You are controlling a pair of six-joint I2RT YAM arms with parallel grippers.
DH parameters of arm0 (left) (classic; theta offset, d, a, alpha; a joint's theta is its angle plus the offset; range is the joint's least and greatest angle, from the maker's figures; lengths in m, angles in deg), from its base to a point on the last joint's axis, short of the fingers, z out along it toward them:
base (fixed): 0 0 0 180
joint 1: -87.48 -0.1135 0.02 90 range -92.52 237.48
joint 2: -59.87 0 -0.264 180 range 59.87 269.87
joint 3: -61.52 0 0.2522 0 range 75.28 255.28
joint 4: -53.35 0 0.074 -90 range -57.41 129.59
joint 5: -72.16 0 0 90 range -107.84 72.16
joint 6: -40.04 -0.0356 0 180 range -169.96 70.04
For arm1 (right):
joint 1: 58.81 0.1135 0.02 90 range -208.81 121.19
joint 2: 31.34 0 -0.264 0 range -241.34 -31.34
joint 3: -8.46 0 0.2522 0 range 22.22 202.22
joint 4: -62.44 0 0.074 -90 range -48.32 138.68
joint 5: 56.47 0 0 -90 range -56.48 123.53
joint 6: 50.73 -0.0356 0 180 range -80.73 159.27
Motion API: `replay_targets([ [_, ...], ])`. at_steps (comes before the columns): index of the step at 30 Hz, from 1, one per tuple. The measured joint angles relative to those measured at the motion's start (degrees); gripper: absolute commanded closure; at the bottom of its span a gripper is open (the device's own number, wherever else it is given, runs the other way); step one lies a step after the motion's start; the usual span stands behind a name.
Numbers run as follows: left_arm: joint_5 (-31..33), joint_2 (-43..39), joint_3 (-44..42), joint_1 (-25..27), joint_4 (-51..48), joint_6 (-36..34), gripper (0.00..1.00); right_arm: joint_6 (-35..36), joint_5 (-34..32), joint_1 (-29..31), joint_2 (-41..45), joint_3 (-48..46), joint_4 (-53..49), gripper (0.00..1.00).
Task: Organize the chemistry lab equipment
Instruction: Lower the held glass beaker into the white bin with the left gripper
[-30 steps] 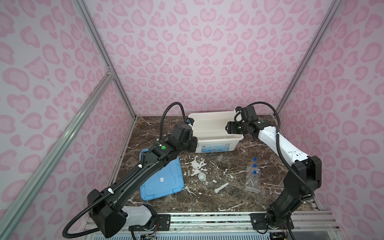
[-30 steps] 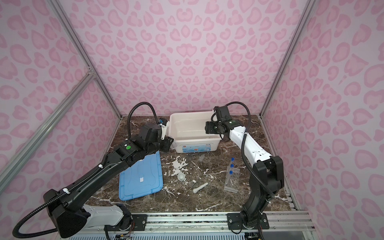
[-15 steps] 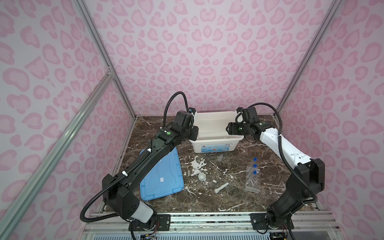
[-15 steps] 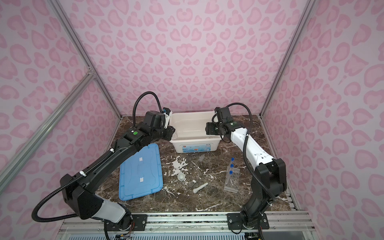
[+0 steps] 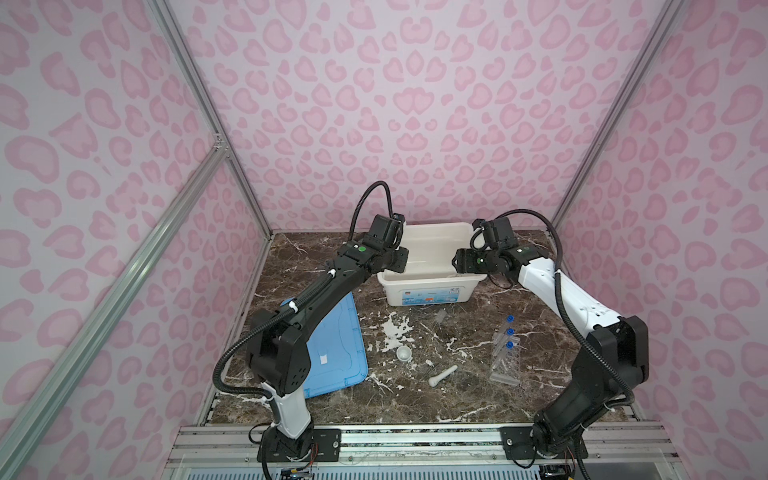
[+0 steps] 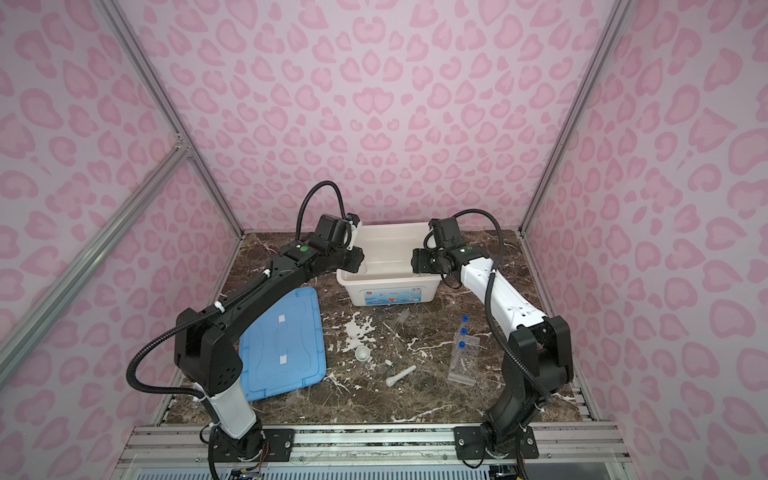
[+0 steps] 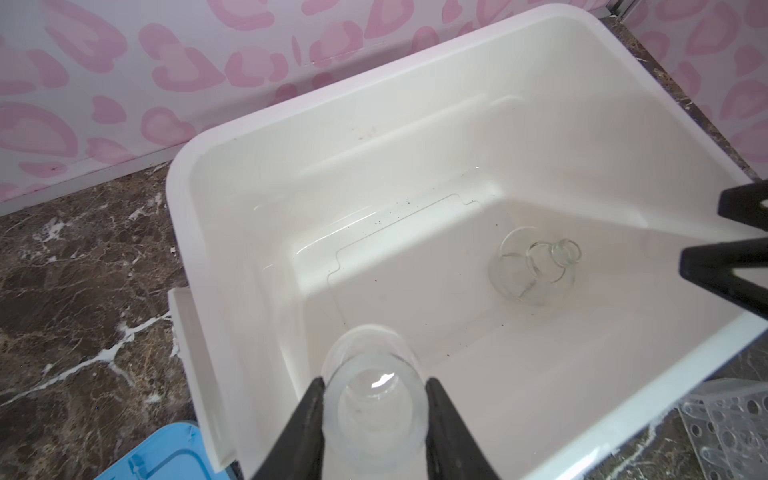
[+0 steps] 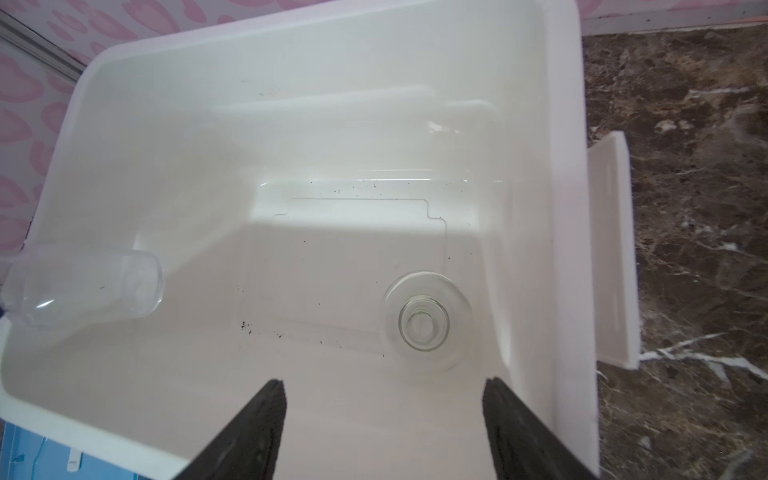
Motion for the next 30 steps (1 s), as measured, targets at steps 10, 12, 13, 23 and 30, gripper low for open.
replay_targets([
  [10, -0.9, 7.8, 4.2, -0.8, 1.0, 0.0, 0.68, 0.0, 0.0, 0.0, 0.0, -0.2, 0.0, 0.23],
  [12, -1.3, 8.8, 4.6, -0.8, 1.0, 0.0, 0.68, 0.0, 0.0, 0.0, 0.0, -0.2, 0.0, 0.23],
  [13, -1.4, 9.3, 4.8, -0.8, 1.0, 0.0, 0.68, 0.0, 0.0, 0.0, 0.0, -0.2, 0.1, 0.23],
  [23, -1.5, 13.0, 5.6, -1.1, 0.9, 0.0, 0.68, 0.0, -0.1, -0.1, 0.0, -0.8, 0.3, 0.23],
  [30, -1.4, 15.9, 8.9, -1.2, 0.9, 0.0, 0.69, 0.0, 0.0, -0.1, 0.0, -1.2, 0.4, 0.23],
])
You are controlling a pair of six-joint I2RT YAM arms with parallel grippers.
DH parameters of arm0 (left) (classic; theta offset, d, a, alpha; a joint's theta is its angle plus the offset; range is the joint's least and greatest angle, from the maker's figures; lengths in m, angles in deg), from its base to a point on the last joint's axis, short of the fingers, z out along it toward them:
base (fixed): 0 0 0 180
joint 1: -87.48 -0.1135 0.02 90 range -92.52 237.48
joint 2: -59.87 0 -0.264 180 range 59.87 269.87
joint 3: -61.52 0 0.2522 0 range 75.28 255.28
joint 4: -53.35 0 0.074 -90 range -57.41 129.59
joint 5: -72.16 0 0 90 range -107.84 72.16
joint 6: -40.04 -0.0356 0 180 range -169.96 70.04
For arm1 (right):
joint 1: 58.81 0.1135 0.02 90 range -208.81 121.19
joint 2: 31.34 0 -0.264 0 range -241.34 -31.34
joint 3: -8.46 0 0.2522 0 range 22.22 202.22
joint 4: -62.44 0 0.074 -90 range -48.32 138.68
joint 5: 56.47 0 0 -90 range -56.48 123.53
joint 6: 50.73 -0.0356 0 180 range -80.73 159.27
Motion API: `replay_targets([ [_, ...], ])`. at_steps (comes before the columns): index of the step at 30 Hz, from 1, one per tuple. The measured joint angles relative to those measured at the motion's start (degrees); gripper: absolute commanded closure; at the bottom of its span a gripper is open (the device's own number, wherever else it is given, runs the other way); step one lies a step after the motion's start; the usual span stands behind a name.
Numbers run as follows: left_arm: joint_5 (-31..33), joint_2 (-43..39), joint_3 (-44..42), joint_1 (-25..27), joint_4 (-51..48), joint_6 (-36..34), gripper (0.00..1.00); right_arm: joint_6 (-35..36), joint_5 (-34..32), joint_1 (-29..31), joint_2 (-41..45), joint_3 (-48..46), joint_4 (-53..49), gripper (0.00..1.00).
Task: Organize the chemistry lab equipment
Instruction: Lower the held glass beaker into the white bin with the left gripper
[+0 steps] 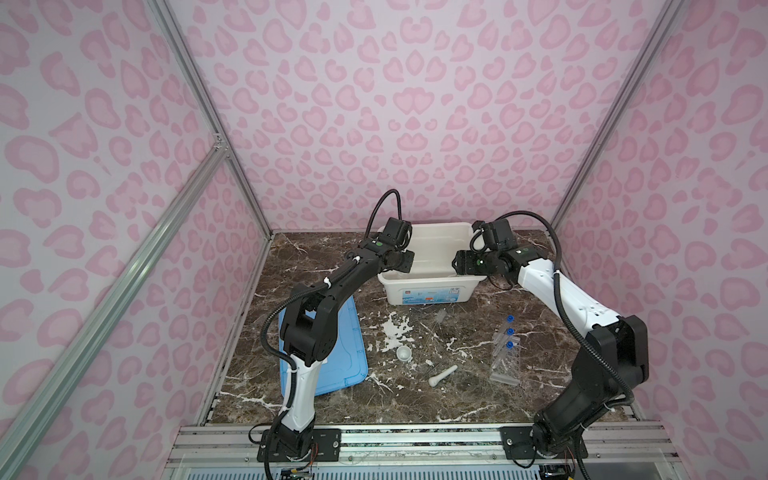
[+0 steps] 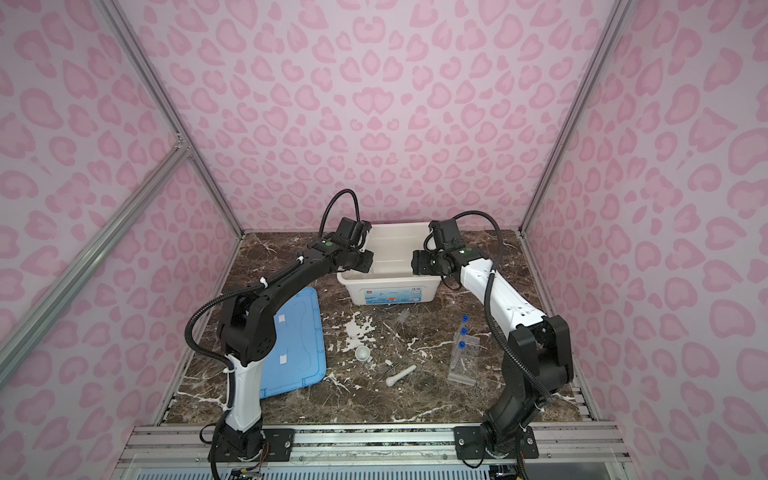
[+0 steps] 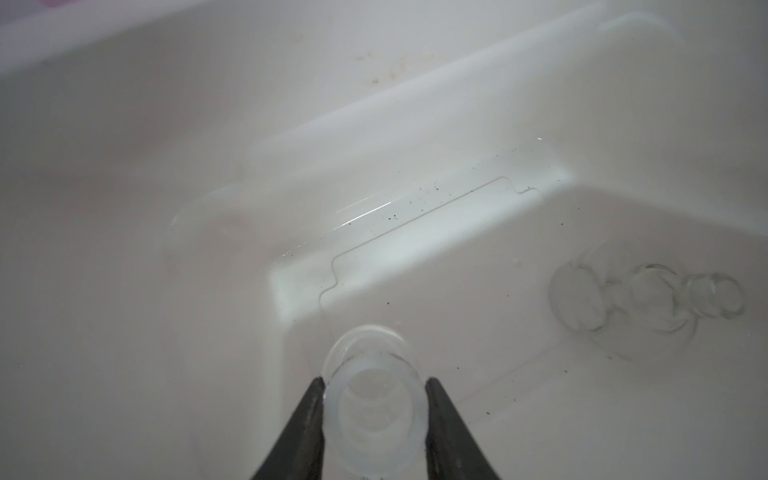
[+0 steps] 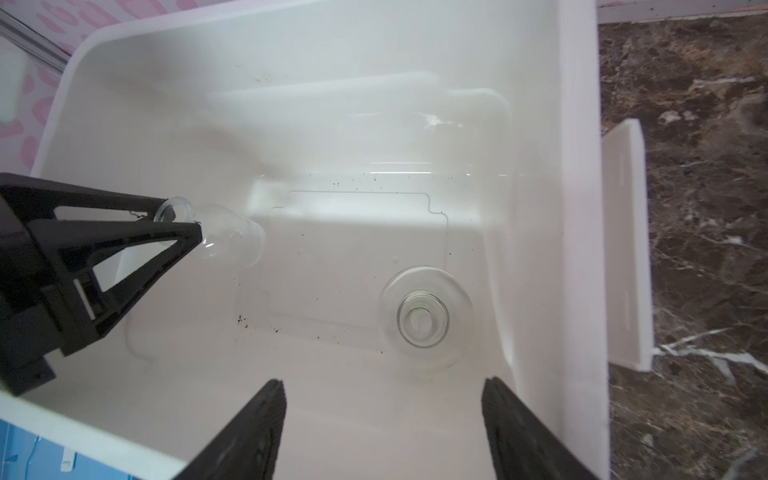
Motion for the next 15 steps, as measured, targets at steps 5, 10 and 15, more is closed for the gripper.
replay_targets([
  [5, 0.5, 1.4, 1.5, 0.0, 0.3, 0.0, 0.69, 0.0, -0.2, 0.0, 0.5, -0.3, 0.0, 0.23],
  [10, 0.5, 1.6, 1.8, 0.0, 0.3, 0.0, 0.7, 0.0, -0.2, 0.0, 0.7, -0.6, 0.0, 0.23],
  [15, 0.3, 1.2, 1.7, 0.0, 0.4, 0.0, 0.7, 0.0, -0.2, 0.0, 0.7, -0.7, 0.0, 0.23],
])
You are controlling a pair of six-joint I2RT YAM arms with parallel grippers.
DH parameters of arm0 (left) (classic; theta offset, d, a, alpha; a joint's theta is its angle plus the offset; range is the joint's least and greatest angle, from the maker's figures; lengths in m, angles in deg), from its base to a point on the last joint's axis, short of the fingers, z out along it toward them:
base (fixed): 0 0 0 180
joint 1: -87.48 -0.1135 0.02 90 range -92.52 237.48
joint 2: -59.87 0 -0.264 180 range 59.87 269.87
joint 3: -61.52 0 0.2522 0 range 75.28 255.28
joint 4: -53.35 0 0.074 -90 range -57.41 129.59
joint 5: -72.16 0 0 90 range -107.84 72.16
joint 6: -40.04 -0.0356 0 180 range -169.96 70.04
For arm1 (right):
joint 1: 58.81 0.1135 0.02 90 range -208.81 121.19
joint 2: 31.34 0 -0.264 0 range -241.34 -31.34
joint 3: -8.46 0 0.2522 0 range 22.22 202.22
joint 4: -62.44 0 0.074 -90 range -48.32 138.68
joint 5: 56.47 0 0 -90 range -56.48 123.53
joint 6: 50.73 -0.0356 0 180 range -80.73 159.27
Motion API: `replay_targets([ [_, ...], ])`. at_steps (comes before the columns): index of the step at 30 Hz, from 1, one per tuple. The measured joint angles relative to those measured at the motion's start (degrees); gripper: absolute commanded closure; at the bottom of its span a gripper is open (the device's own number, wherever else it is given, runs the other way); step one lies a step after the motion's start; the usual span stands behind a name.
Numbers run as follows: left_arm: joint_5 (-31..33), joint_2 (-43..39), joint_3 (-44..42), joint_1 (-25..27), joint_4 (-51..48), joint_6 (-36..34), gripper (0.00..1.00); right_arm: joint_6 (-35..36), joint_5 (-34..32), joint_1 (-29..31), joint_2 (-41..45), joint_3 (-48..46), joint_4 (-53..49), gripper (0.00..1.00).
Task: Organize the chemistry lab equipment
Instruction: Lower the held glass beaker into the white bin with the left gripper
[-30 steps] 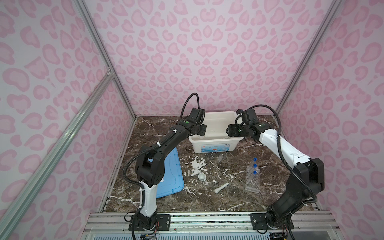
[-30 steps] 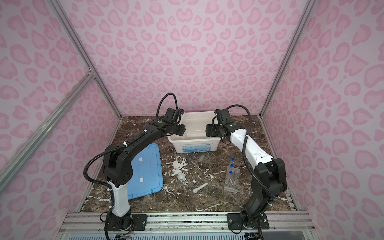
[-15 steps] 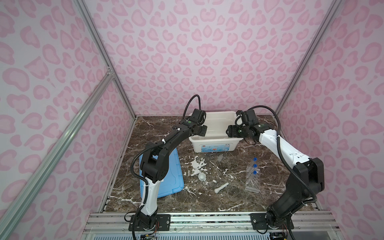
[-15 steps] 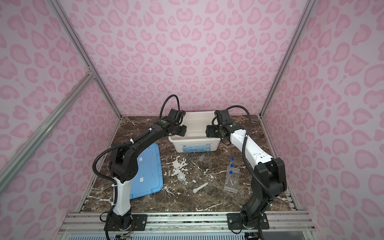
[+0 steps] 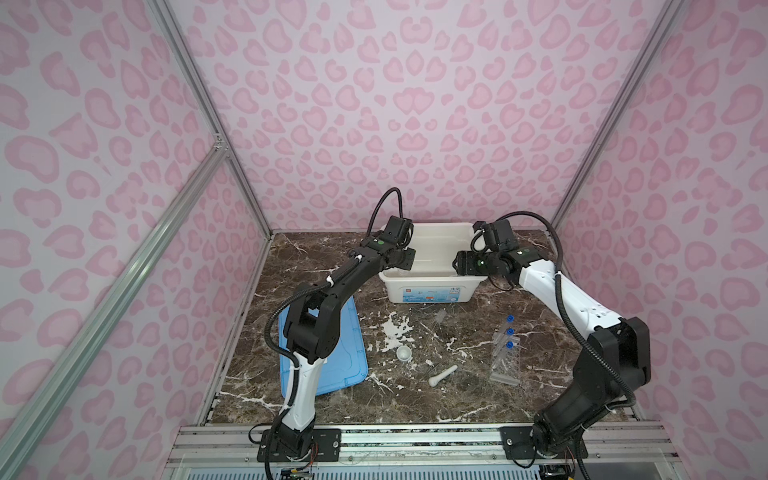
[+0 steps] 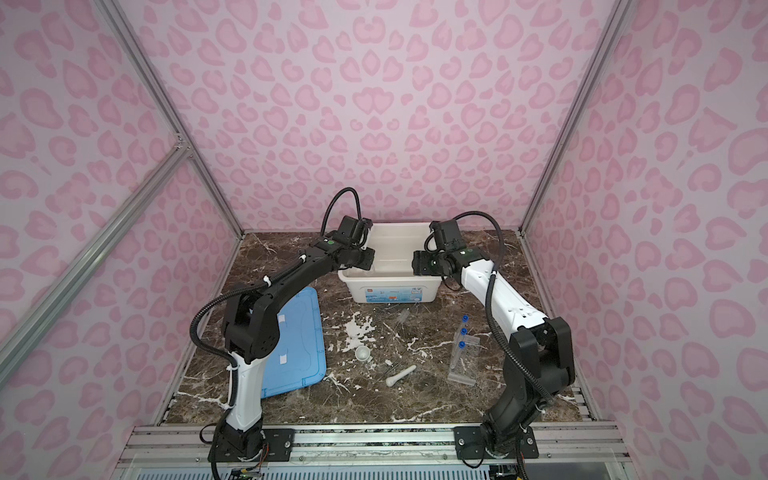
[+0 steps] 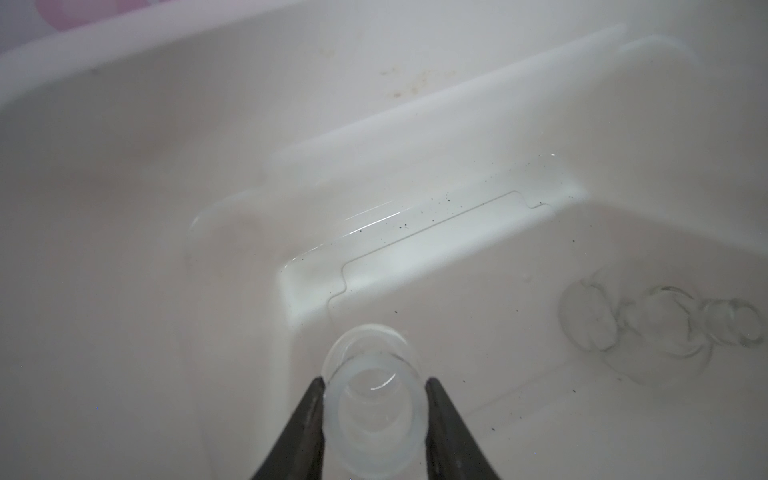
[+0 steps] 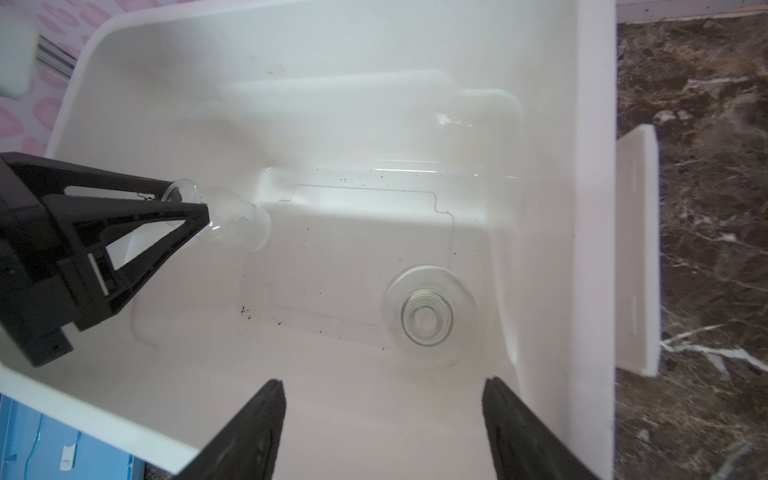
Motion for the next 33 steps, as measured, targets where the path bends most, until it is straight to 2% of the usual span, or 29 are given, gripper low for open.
replay_targets([
  [20, -0.6, -1.7, 0.4, 1.6, -1.0, 0.4, 0.7, -0.3, 0.1, 0.0, 0.0, -0.8, 1.0, 0.23],
  [33, -0.7, 3.3, 3.3, 1.9, -2.9, 0.5, 0.7, -0.3, 0.0, -0.2, 0.2, -0.9, 1.0, 0.23],
])
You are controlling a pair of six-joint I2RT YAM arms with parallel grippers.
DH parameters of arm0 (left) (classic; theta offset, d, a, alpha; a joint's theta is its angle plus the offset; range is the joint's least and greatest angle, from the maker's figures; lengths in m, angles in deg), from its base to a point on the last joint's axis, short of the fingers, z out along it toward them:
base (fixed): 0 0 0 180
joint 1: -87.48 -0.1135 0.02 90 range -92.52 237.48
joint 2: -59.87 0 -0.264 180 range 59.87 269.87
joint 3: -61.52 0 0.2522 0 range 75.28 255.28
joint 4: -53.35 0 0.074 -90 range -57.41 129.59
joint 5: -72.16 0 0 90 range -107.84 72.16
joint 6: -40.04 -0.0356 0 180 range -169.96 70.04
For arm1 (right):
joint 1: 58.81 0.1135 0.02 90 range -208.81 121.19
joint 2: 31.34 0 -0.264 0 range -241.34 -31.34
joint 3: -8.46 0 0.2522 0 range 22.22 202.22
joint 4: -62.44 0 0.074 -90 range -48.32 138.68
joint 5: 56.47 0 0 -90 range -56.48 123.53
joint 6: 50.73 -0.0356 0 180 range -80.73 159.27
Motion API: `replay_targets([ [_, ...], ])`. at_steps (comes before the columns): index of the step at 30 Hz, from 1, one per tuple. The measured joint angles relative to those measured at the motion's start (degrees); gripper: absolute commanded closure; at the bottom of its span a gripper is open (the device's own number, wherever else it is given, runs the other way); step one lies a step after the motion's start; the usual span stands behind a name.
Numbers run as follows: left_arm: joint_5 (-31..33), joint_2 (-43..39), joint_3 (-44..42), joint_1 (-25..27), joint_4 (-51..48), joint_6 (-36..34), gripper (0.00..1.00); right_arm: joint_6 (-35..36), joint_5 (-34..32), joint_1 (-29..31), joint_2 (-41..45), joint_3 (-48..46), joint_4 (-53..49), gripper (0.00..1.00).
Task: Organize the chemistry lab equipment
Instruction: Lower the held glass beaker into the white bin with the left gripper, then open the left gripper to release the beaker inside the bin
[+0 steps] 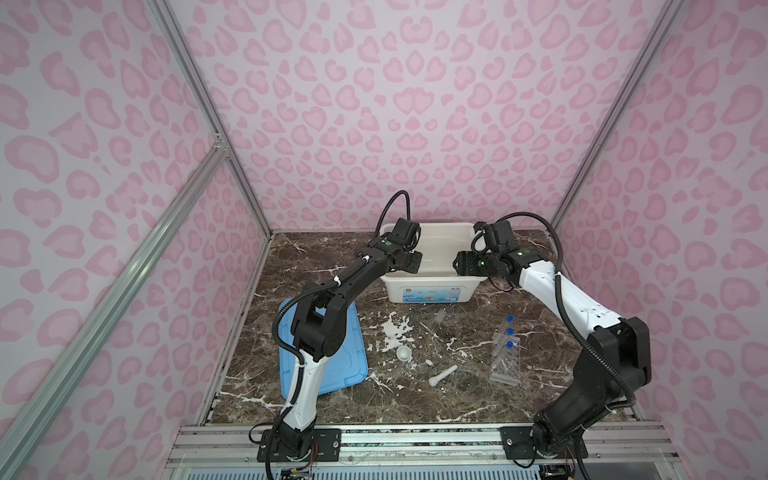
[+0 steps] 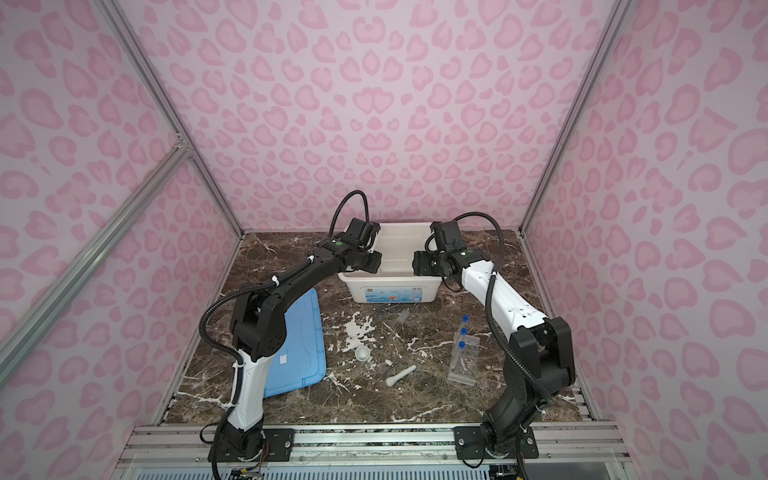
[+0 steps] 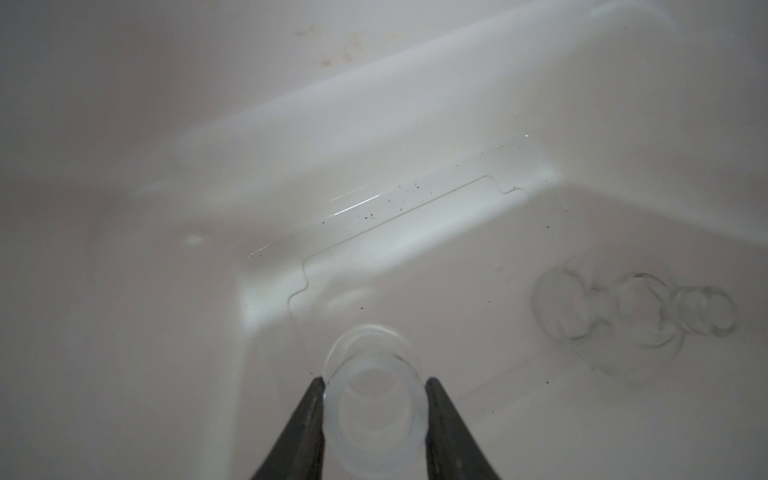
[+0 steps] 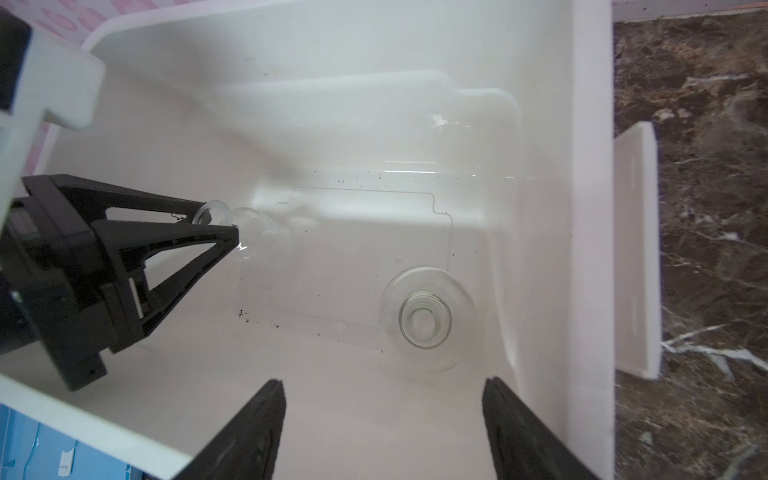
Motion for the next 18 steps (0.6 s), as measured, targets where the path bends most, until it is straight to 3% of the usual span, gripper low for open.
replay_targets([
  [18, -0.3, 4.7, 4.0, 0.0, -5.0, 0.5, 0.7, 0.0, 0.2, -0.1, 0.1, 0.0, 0.0, 0.23],
])
